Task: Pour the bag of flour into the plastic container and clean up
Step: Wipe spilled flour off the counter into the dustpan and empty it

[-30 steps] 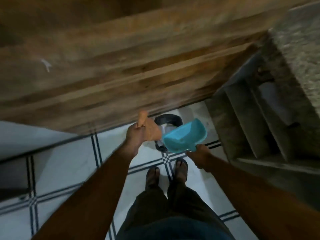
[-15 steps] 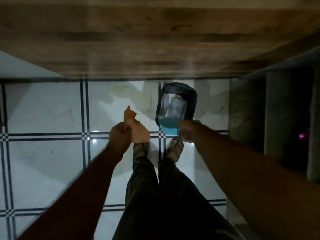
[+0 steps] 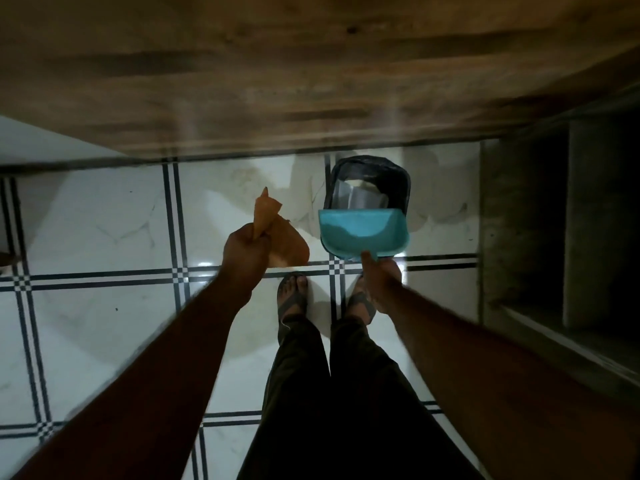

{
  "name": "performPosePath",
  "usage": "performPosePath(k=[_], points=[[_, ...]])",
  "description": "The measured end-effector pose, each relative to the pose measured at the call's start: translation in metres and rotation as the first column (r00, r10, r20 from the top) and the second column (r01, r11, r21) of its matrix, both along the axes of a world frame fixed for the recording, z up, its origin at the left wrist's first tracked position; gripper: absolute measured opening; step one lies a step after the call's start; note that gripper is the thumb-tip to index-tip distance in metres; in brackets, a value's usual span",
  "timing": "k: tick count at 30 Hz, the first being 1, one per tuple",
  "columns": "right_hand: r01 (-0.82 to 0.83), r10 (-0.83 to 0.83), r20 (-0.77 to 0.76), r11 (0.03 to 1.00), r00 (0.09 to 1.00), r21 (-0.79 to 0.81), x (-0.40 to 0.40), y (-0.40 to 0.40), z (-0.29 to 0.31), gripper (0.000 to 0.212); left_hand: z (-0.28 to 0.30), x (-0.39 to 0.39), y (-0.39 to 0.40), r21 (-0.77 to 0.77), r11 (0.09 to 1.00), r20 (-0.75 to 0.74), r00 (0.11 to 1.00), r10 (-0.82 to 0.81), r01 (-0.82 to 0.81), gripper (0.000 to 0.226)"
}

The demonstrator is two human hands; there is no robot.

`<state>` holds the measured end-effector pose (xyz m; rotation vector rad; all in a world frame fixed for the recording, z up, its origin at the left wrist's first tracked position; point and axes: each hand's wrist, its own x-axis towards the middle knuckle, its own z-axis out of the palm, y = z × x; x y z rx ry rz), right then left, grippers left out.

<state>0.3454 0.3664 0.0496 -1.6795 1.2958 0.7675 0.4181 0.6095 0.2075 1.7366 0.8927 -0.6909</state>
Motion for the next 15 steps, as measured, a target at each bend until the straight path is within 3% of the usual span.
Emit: performPosePath(k=[5, 10, 13, 15], points=[[-0.088, 0.092, 0.037, 0.992, 0.995, -0.089, -0.019, 0.005, -0.04, 0.045, -0.049, -0.004, 0.008, -0.015, 0.998, -0.041, 0.998, -0.057, 0.056, 0.029], [-0.122, 0.128, 0.013, 0.972, 0.992, -0.202, -0.055, 0.009, -0.111, 0.055, -0.092, -0.01, 0.011, -0.034, 0.991, -0.048, 0.99, -0.132, 0.13, 0.021], [-0.149, 0.156, 0.011, 0.959, 0.988, -0.243, -0.085, 0.01, -0.177, 0.087, -0.104, -0.009, 0.01, -0.053, 0.986, -0.047, 0.986, -0.158, 0.155, 0.02], [-0.186, 0.185, -0.03, 0.942, 0.982, -0.278, -0.094, 0.013, -0.198, 0.082, -0.11, -0.006, 0.009, -0.08, 0.985, -0.059, 0.986, -0.156, 0.151, 0.024]])
